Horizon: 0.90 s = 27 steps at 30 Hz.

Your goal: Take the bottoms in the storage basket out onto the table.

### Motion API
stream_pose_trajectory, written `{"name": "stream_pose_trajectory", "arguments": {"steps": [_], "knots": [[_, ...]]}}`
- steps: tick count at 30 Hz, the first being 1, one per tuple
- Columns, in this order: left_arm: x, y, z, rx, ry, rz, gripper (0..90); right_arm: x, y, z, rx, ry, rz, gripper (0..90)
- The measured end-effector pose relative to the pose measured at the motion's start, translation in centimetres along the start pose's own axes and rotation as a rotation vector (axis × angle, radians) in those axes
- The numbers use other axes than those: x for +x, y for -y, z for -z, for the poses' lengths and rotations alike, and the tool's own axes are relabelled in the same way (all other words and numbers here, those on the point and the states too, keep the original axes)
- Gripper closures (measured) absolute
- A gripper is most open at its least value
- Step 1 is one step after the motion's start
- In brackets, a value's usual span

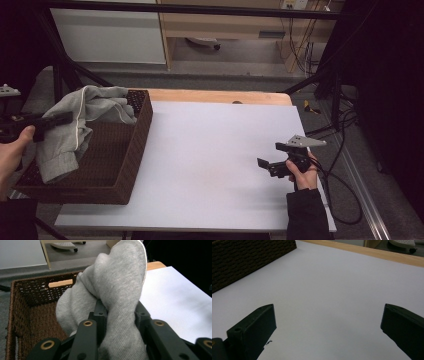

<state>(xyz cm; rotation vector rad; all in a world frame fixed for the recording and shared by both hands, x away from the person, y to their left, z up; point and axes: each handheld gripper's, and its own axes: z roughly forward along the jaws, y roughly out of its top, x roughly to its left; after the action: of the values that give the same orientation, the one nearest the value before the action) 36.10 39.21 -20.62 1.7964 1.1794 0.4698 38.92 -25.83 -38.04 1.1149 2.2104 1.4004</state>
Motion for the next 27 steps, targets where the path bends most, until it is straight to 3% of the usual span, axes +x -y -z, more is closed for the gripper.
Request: {"name": "stream_pose_trajectory", "arguments": {"steps": [27], "knots": [[-1.3,-1.6,0.6,-0.039,0.028,-0.023,70.2,0.0,0.0,0.0,-0.002,-0.002,0.001,0.4]]}}
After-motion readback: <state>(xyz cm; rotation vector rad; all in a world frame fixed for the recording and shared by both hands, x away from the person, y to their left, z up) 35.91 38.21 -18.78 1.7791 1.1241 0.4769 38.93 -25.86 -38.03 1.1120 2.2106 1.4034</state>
